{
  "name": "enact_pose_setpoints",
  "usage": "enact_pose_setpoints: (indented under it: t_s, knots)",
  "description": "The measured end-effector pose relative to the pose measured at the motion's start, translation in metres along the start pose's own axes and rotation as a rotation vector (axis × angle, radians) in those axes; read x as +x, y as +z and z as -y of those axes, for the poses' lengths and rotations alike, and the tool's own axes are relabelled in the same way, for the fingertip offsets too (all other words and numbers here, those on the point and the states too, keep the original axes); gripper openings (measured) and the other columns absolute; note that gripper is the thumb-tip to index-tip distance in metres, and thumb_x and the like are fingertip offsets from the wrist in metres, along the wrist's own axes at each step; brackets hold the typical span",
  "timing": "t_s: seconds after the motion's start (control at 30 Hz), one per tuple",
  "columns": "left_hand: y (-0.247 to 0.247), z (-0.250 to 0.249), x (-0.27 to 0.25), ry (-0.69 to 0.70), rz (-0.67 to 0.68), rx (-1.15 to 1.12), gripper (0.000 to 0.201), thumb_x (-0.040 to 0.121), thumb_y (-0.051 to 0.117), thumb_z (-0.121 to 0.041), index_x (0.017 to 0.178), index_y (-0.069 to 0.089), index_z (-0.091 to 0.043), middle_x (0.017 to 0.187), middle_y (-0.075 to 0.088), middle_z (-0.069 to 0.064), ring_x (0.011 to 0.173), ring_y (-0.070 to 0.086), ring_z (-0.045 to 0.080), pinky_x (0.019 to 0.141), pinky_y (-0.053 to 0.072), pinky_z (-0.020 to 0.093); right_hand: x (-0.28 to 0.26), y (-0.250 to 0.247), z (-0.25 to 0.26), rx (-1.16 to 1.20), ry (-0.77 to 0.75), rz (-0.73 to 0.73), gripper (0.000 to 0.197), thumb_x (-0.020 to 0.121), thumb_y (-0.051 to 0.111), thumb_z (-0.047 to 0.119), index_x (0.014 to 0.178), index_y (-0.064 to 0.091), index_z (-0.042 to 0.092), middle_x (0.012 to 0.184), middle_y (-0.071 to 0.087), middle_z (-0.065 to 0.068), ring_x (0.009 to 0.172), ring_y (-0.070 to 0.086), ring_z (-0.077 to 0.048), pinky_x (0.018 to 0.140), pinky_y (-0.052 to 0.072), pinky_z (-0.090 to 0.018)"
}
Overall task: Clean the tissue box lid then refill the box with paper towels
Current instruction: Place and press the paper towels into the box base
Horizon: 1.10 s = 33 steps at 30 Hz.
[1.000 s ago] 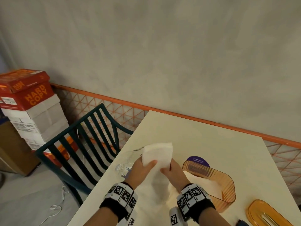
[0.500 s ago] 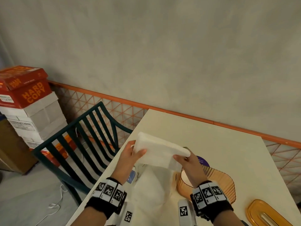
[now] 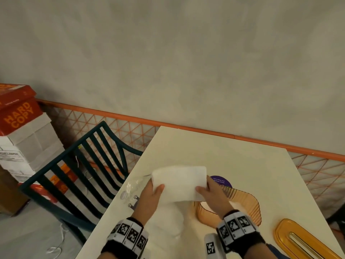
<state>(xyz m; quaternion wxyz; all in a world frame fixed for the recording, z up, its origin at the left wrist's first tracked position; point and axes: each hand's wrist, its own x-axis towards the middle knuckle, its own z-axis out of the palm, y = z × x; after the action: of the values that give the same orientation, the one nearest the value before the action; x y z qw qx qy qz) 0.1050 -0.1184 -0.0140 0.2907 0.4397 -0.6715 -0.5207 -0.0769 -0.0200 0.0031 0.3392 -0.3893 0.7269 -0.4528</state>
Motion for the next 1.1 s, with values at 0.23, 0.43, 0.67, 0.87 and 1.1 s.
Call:
enact_pose_setpoints:
  t_s: [0.23,0.43,0.67,0.87,1.1]
  knots:
    - [0.045,-0.043,0.014,-0.13,0.203,-0.266,0.009,0.098,0.045,-0.019,0.097,0.05,-0.011,0.078,0.064,0.006,0.057,0.06,0.017,0.05,0.045,0.025,-0.026,-0.105,-0.019,0.402,0.21,-0.178,0.029,0.089,0.051,-0.005,0.114,0.056,0.01,0.087,0.063,-0.011,0.065,0.059,-0.02,0.047,0.049,-0.024]
    - [0.053,-0.012,0.024,-0.045,0.13,0.275,0.022,0.095,0.046,-0.012,0.078,0.045,-0.026,0.089,0.06,0.001,0.083,0.056,0.016,0.071,0.041,0.025,-0.026,-0.138,-0.071,0.236,0.499,-0.262,0.023,0.087,0.049,-0.009,0.107,0.054,0.002,0.093,0.06,-0.024,0.069,0.064,-0.033,0.056,0.056,-0.036]
    - [0.042,0.019,0.021,-0.221,0.107,0.825,0.033,0.097,0.042,-0.024,0.128,0.042,-0.012,0.133,0.04,0.01,0.124,0.043,0.027,0.102,0.036,0.034,-0.003,-0.114,-0.07,-0.038,0.589,-0.138,0.017,0.087,0.044,-0.011,0.098,0.051,-0.001,0.081,0.056,-0.015,0.073,0.063,-0.037,0.061,0.059,-0.04]
    - [0.046,0.026,0.016,-0.269,0.073,0.878,0.053,0.094,0.049,-0.035,0.136,0.032,-0.008,0.136,0.039,0.01,0.128,0.043,0.026,0.103,0.038,0.034,0.01,-0.087,-0.072,-0.663,0.594,-0.08,0.035,0.095,0.045,0.016,0.127,0.049,0.004,0.132,0.055,-0.009,0.123,0.052,-0.021,0.095,0.044,-0.021]
    - [0.048,0.027,0.016,-0.23,0.011,0.965,0.053,0.091,0.054,-0.038,0.132,0.036,-0.009,0.133,0.042,0.007,0.125,0.044,0.023,0.099,0.043,0.032,-0.003,-0.1,-0.062,-0.875,0.38,-0.3,0.024,0.091,0.047,0.014,0.114,0.052,0.009,0.113,0.06,-0.009,0.106,0.058,-0.025,0.075,0.047,-0.031]
